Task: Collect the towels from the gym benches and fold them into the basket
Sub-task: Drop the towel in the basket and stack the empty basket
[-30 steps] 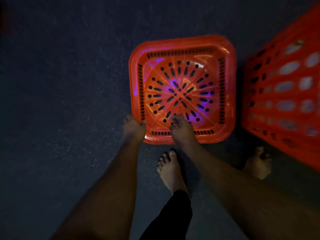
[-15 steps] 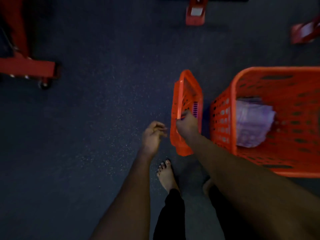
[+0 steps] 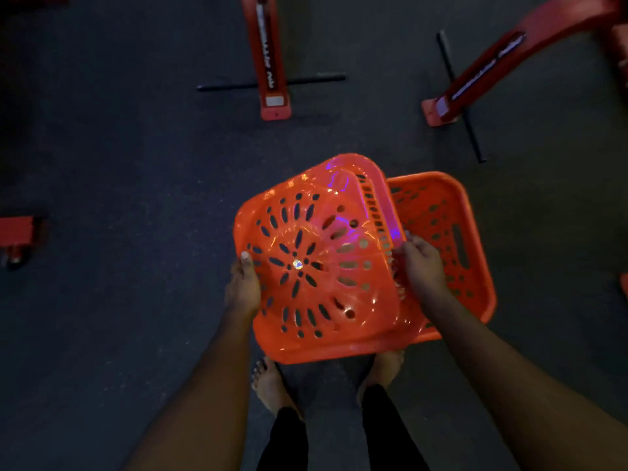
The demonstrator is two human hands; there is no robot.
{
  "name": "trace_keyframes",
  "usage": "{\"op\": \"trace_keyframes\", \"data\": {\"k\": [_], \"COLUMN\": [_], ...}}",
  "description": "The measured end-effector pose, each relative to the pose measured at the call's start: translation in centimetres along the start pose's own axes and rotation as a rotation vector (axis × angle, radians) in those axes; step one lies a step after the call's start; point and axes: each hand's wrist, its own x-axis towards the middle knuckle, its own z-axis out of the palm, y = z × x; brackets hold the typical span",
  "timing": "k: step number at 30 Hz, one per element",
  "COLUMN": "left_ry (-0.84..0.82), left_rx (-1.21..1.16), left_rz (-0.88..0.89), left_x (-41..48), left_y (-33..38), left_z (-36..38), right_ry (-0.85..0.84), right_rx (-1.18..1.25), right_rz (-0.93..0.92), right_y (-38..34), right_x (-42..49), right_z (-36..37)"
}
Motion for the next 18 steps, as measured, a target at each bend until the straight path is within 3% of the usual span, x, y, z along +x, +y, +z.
{"op": "trace_keyframes", "data": {"k": [3,6,9,12,18], "left_ry": [-0.004,-0.073,0.010,0.144,0.048], "left_rx": [-0.046,0.005,0.143,0.262,0.127], "left_rz": [0.053,0.047,0.108,0.176,0.157], "left_x": [-0.6,0.5,-2.7,-4.9,-5.3], "left_y": [2.1,1.5,4.7,6.5,6.2], "left_z": [4.7,9.0,12.0,14.3,16.9], "right_ry": [0.034,0.102,0.154,0.177,0.063], "right_rx": [0.048,-0.127,-0.319,-0.552,-0.634], "right_rz": [0.044,-0.026,-0.145,-0.131,-0.108], "right_y": [1.1,2.7,4.6,6.1,6.4], "right_x": [2.8,5.3,7.4,9.0,9.9], "right_z": [-6.1,-10.5,-13.4,-14.7,-13.9]}}
